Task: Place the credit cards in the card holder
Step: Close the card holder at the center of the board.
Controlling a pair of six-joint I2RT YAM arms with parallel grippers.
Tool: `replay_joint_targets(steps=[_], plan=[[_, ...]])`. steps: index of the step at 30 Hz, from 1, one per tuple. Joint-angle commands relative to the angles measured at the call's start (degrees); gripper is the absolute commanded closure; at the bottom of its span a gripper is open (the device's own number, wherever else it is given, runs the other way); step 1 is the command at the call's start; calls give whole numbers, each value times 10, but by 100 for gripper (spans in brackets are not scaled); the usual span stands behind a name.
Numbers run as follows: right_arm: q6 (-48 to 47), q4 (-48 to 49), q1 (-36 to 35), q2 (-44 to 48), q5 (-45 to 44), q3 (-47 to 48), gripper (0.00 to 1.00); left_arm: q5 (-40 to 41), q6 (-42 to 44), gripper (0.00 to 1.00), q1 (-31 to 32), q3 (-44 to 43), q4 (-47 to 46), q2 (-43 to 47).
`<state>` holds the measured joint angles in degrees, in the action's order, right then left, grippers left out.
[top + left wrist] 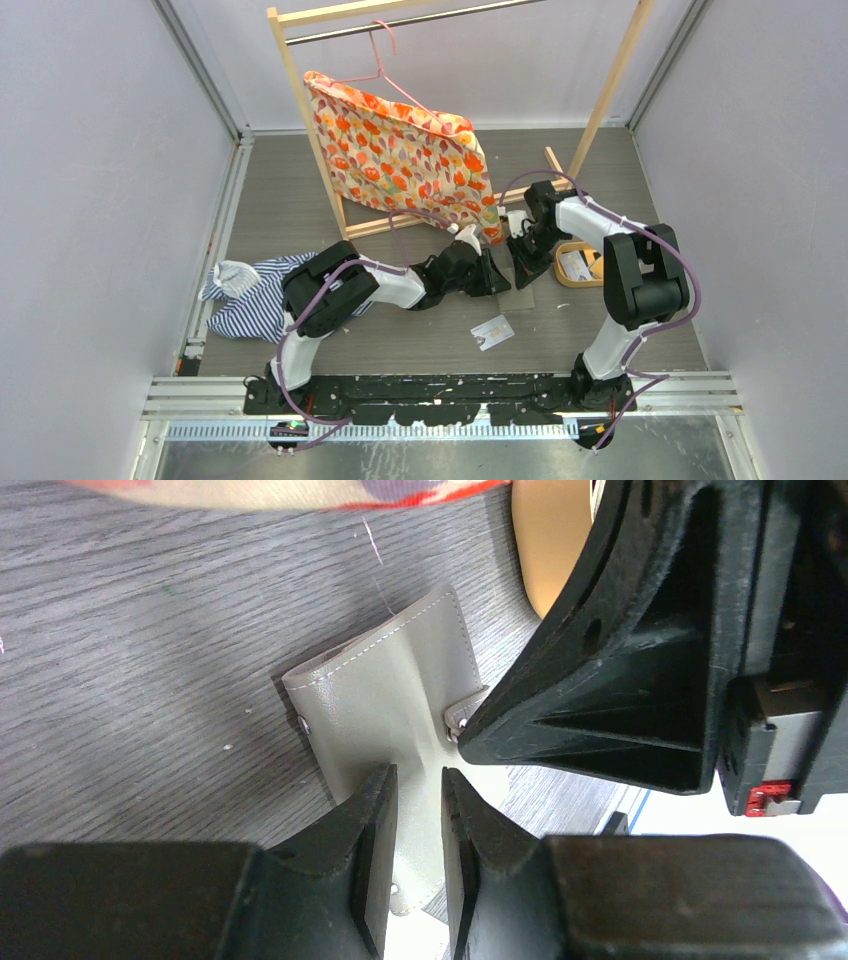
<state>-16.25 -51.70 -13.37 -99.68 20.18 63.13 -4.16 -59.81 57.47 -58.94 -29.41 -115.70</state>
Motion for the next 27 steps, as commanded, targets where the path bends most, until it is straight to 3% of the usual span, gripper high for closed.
replay_joint_targets(steps=[1, 8, 11, 15, 19, 27], plan=[[-2, 30, -8, -39, -18, -8, 99, 8, 8, 75, 3, 7, -1, -6], [-9, 22, -7, -46, 4, 0, 97, 9, 7, 75, 3, 11, -6, -4], [-26, 18, -7, -18, 41, 7, 71, 9, 12, 74, 3, 14, -6, 5], [-80, -26, -8, 16, 127, 23, 59, 12, 33, 70, -4, 28, 0, 39], [-129, -62, -5, 55, 184, 32, 55, 21, 72, 65, -5, 50, 22, 94], [-195, -78, 19, 162, 206, -2, 51, 23, 167, 61, -1, 115, 68, 218]])
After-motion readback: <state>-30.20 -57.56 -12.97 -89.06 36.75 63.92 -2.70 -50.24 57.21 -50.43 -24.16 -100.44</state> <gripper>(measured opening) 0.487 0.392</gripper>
